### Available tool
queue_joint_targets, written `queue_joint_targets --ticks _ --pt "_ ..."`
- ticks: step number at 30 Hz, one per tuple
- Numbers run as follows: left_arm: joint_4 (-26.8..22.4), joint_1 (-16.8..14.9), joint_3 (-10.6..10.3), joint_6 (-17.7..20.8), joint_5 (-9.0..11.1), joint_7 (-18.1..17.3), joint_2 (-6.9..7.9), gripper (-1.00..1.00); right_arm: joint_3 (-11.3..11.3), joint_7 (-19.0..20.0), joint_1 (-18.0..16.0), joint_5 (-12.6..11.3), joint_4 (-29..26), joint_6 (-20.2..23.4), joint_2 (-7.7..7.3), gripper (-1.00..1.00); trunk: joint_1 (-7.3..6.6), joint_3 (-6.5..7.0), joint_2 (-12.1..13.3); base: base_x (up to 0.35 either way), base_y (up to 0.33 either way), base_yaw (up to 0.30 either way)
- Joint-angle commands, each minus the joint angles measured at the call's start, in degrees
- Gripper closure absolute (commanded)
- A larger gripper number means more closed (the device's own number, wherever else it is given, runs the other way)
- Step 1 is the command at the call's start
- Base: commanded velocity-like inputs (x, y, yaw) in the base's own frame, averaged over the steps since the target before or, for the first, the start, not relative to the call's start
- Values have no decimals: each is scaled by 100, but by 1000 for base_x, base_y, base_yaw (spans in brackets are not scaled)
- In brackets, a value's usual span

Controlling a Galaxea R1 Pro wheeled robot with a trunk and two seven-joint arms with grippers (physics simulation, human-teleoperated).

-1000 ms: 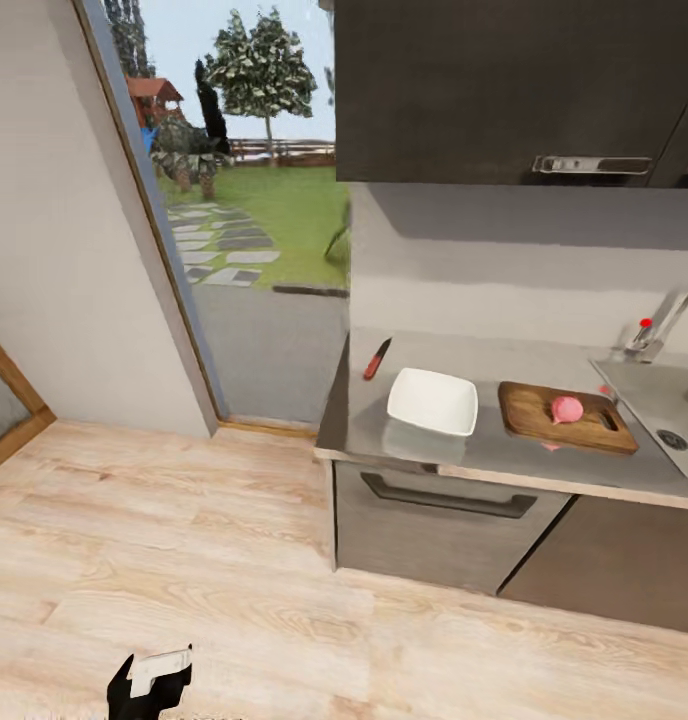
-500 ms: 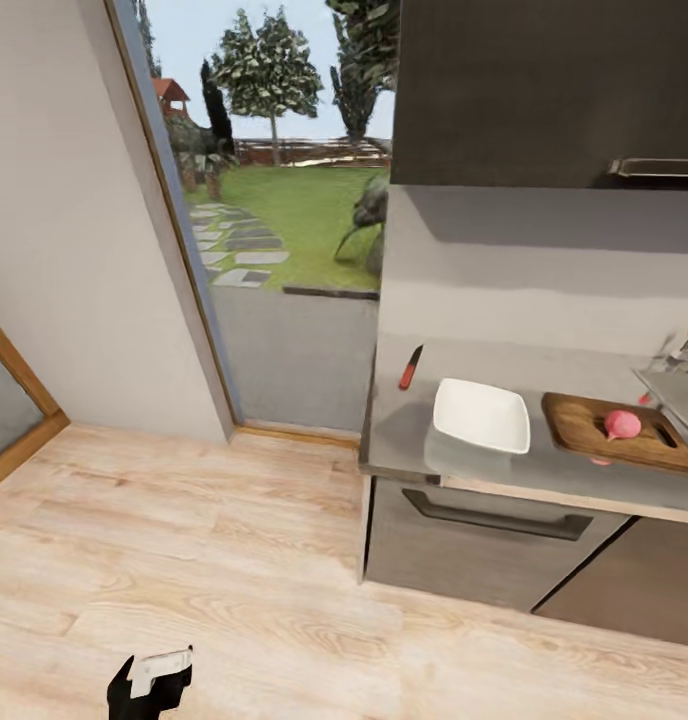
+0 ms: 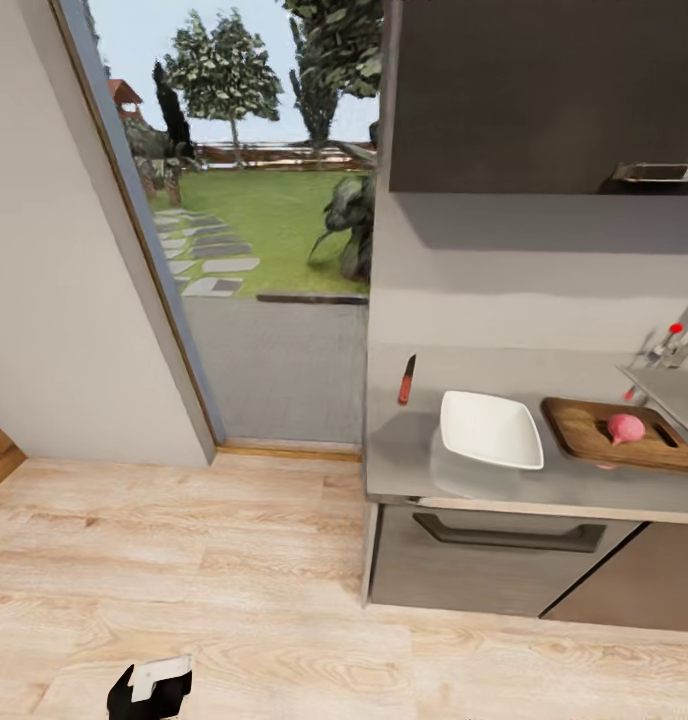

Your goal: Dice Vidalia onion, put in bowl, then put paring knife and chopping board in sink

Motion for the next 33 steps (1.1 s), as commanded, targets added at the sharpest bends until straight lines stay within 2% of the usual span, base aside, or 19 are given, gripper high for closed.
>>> queue_joint_targets --ticks 1,27,33 --pt "14 -6 -49 -20 17 22 -2 -100 -48 23 -6 44 -4 -20 7 -100 3 -5 -8 106 268 -211" --pt "14 -6 -53 -19 17 22 -2 -100 -48 22 -6 43 -4 -20 7 -100 3 124 -8 5 299 -198" --pt "14 -6 -54 -14 17 22 -2 -100 -48 23 -6 43 -4 -20 7 -100 3 162 -8 154 287 -195"
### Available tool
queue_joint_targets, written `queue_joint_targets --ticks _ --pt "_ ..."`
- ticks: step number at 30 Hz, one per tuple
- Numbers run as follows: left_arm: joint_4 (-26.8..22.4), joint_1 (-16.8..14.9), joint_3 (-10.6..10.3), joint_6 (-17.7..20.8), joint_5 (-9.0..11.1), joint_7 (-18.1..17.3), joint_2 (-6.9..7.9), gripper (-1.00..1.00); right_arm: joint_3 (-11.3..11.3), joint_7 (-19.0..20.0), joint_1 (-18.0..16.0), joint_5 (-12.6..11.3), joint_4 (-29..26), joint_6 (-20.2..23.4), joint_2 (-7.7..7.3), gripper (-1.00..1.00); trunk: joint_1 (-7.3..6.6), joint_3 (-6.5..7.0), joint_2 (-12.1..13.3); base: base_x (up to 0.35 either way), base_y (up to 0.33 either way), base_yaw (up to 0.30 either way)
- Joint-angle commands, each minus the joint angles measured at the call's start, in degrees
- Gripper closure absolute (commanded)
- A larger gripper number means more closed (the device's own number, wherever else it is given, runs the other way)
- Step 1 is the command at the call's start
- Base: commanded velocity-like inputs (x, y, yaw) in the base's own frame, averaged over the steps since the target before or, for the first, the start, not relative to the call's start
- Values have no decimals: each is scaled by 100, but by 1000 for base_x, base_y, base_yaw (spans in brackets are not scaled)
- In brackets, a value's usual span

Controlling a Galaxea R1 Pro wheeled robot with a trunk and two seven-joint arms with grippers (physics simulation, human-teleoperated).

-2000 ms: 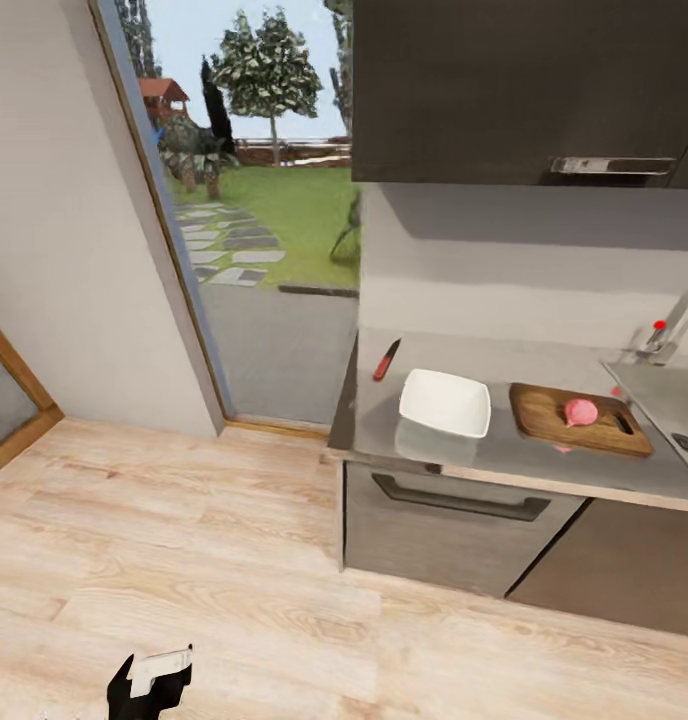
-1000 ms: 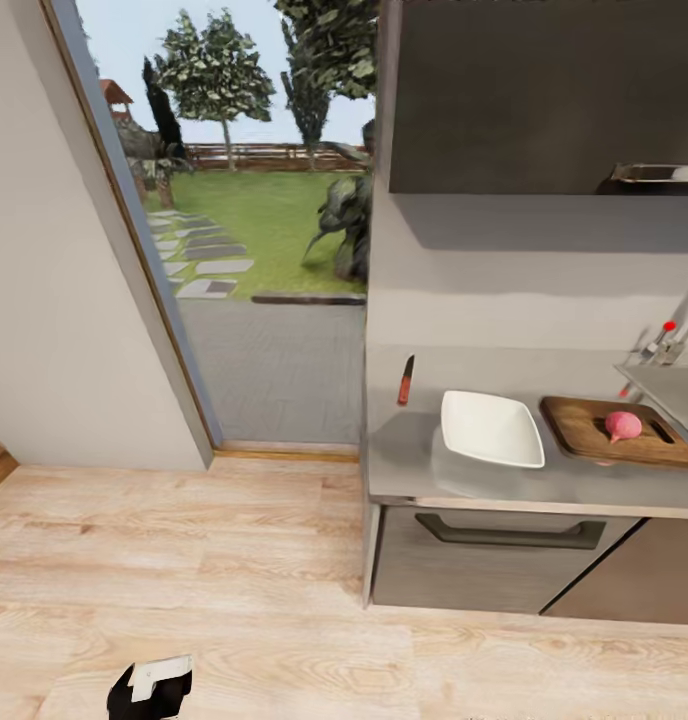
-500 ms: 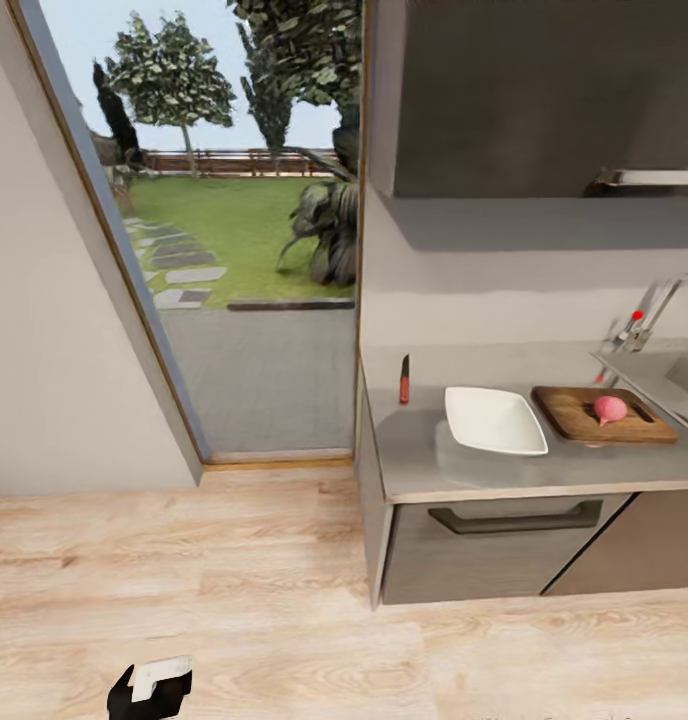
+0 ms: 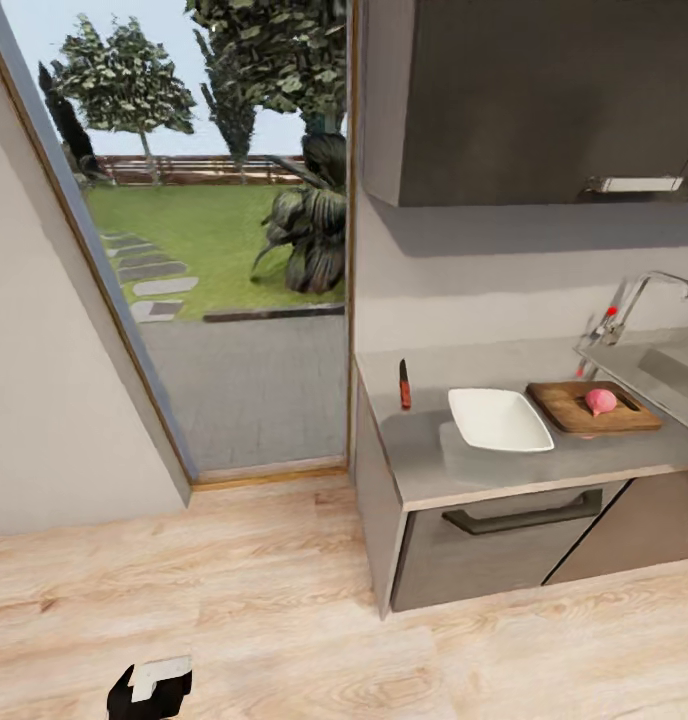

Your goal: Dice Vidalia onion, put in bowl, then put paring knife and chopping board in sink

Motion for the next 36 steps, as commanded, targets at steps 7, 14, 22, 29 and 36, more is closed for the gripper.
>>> queue_joint_targets --ticks 7,14,22,29,36 --pt "14 -6 -51 -18 17 22 -2 -100 -48 24 -6 44 -4 -20 7 -100 4 35 -8 224 221 -194" --pt "20 -6 -59 -18 17 16 -21 -100 -65 -414 -6 -18 -670 37 28 -100 4 54 -8 44 30 -78" --pt "23 -6 -61 -18 17 14 -40 -100 -2 -1638 -6 -867 -4210 2484 348 -100 4 55 -8 2 1 -4" --pt "23 -6 -61 -18 17 14 -55 -100 822 -2178 -43 -974 -6751 4438 391 -100 4 55 -8 0 0 0" --pt "23 -6 -61 -18 17 14 -55 -100 2192 -3940 -1049 -968 -6889 4781 374 -100 4 55 -8 0 0 0"
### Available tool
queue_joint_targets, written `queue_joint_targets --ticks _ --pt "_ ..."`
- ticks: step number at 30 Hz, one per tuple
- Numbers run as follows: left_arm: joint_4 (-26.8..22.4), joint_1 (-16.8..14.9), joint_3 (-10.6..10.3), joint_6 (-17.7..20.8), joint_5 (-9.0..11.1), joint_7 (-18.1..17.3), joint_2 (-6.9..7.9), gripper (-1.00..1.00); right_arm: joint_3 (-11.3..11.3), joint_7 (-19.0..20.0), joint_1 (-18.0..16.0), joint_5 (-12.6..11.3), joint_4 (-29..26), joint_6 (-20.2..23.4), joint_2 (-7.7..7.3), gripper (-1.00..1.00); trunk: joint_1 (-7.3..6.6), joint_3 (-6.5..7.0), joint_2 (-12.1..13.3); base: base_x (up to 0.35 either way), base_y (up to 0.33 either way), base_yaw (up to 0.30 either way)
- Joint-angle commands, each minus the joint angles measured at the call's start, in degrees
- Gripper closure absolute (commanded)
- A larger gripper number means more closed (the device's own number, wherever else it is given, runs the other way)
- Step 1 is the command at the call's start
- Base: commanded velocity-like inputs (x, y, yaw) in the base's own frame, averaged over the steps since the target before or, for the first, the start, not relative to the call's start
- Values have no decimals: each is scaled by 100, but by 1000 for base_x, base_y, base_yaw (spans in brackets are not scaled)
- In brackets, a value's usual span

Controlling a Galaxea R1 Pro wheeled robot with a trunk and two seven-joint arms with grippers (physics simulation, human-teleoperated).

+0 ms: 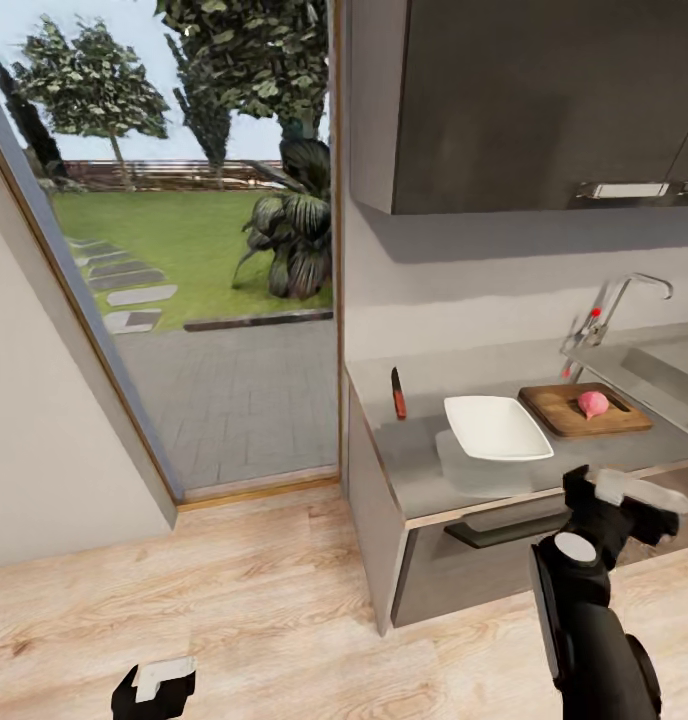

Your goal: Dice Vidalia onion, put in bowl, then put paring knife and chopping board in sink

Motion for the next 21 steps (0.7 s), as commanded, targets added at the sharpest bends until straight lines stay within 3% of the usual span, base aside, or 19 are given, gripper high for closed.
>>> queue_joint_targets --ticks 1,3,6,7,10,15,16,18,19,21 --pt "17 -8 -49 -25 16 23 -3 -100 182 -122 -262 51 -5 267 8 -100 2 -10 -9 0 0 0" --pt "17 -8 -49 -25 14 23 -7 -100 585 -266 -1008 42 2 975 20 -100 2 -10 -9 0 0 0" --pt "17 -8 -49 -25 10 23 -17 -100 872 -303 -1780 12 37 1588 69 -100 2 -10 -9 0 0 0" --pt "17 -8 -49 -25 12 23 -28 -100 999 -307 -2094 -18 58 1768 146 -100 2 -10 -9 0 0 0" --pt "17 -8 -49 -25 13 23 -39 -100 1225 -306 -2717 -103 212 2025 382 -100 2 -10 -9 0 0 0" --pt "17 -8 -49 -25 11 23 -46 -100 1382 -300 -3769 -243 1211 2196 382 -100 2 -10 -9 0 0 0" --pt "17 -8 -49 -25 12 23 -46 -100 1398 -286 -4153 -497 1883 2206 382 -100 2 -10 -9 0 0 0" --pt "17 -8 -49 -25 10 23 -47 -100 1411 -229 -4607 -1095 2848 2185 382 -100 2 -10 -9 0 0 0" --pt "17 -8 -49 -25 10 23 -47 -100 1418 -130 -4985 -1767 3714 2138 382 -100 2 -10 -9 0 0 0" --pt "17 -8 -49 -25 9 23 -47 -100 1420 -45 -5129 -2039 4047 2099 382 -100 2 -10 -9 0 0 0"
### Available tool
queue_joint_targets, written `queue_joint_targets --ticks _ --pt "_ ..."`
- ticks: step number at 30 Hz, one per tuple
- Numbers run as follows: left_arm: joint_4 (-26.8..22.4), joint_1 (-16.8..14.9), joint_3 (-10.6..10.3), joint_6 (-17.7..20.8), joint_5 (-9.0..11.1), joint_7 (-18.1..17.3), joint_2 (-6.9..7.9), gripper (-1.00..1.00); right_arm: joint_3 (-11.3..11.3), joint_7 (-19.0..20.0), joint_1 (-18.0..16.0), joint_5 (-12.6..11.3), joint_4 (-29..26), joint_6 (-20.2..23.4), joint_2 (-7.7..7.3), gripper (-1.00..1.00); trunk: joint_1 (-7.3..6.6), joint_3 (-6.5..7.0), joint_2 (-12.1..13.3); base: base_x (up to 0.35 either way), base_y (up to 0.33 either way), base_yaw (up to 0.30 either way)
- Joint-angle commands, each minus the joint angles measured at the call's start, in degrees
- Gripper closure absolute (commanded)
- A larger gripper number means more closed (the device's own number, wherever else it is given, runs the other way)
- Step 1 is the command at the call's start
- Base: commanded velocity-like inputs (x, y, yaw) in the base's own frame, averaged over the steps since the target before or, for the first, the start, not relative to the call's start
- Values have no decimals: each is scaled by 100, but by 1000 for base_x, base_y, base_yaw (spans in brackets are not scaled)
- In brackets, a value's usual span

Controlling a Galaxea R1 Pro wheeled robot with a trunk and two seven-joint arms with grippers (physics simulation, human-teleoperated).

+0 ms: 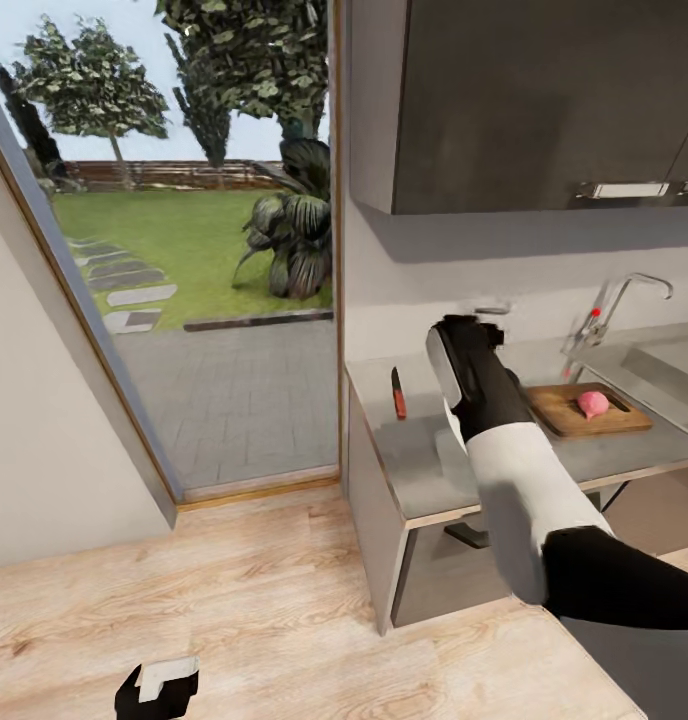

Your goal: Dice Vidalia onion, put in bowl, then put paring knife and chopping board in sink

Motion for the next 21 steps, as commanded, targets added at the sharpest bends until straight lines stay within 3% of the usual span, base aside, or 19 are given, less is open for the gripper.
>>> queue_joint_targets --ticks 1,6,14,18,21 --pt "17 -8 -48 -25 14 24 -3 -100 11 85 -108 -225 235 -21 0 -100 2 -10 -9 0 0 0" --pt "17 -8 -48 -25 16 24 -3 -100 20 919 -268 -510 619 -106 0 -100 2 -10 -9 0 0 0" --pt "16 -8 -48 -25 15 24 16 -100 42 1376 -282 -544 782 -110 0 -100 2 -10 -9 77 0 0" --pt "16 -8 -48 -25 14 24 8 -100 43 1913 -282 -542 1053 -104 0 -100 2 -10 -9 195 0 0" --pt "17 -8 -48 -25 16 25 7 -100 42 2106 -281 -540 1219 -106 0 -100 2 -10 -9 214 0 0"
